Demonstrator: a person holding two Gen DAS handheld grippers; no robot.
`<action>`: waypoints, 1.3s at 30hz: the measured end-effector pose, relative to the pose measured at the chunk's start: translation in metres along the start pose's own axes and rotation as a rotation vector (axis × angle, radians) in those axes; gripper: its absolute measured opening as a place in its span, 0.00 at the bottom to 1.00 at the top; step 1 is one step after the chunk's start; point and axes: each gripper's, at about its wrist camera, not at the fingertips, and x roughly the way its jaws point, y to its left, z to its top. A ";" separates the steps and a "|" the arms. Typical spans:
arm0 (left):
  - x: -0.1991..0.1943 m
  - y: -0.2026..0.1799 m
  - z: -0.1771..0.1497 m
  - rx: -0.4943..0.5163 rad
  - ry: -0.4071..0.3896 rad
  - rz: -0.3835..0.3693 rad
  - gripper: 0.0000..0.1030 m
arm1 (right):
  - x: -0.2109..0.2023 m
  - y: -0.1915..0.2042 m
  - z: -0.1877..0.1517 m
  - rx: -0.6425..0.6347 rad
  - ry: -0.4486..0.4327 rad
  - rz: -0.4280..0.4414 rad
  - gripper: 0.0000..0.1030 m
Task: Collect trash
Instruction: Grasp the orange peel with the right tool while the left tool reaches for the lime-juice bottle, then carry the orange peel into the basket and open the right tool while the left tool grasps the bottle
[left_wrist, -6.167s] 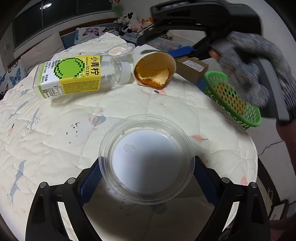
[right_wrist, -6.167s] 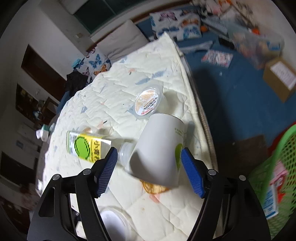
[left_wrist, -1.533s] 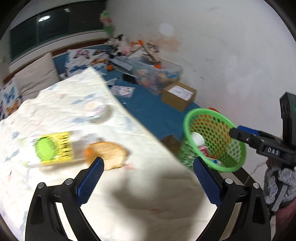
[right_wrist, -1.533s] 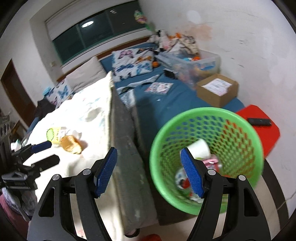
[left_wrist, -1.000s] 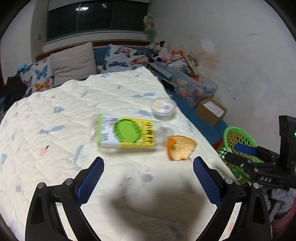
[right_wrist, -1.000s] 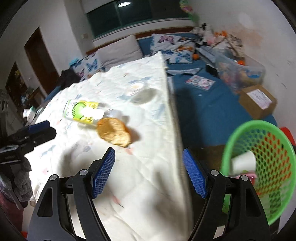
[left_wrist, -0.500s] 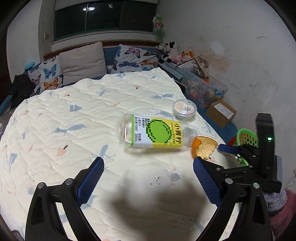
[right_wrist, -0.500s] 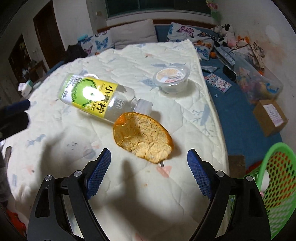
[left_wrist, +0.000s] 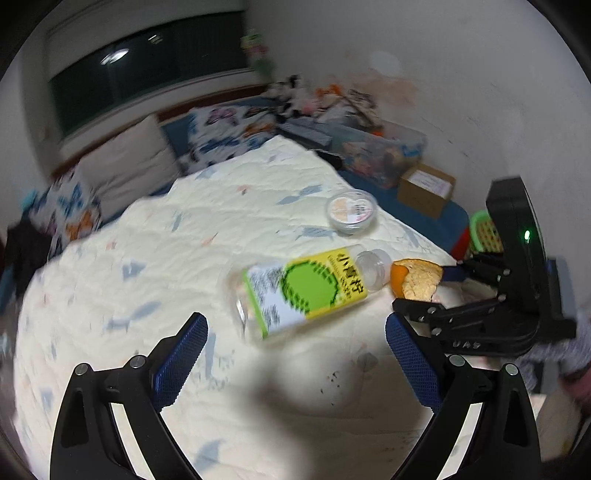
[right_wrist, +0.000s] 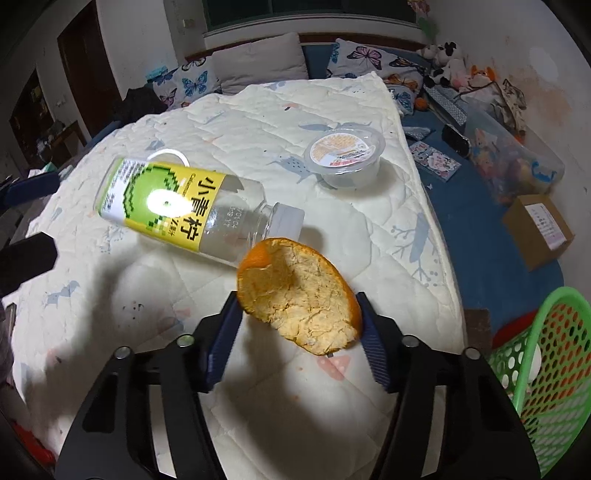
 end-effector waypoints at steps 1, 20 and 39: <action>0.002 -0.001 0.003 0.028 0.002 -0.003 0.91 | -0.002 0.000 0.000 0.005 -0.001 0.004 0.54; 0.067 -0.011 0.015 0.262 0.101 -0.102 0.91 | -0.032 -0.022 -0.018 0.104 -0.005 0.064 0.47; 0.083 -0.021 0.009 0.267 0.133 -0.035 0.71 | -0.022 -0.009 -0.038 0.037 0.019 0.007 0.70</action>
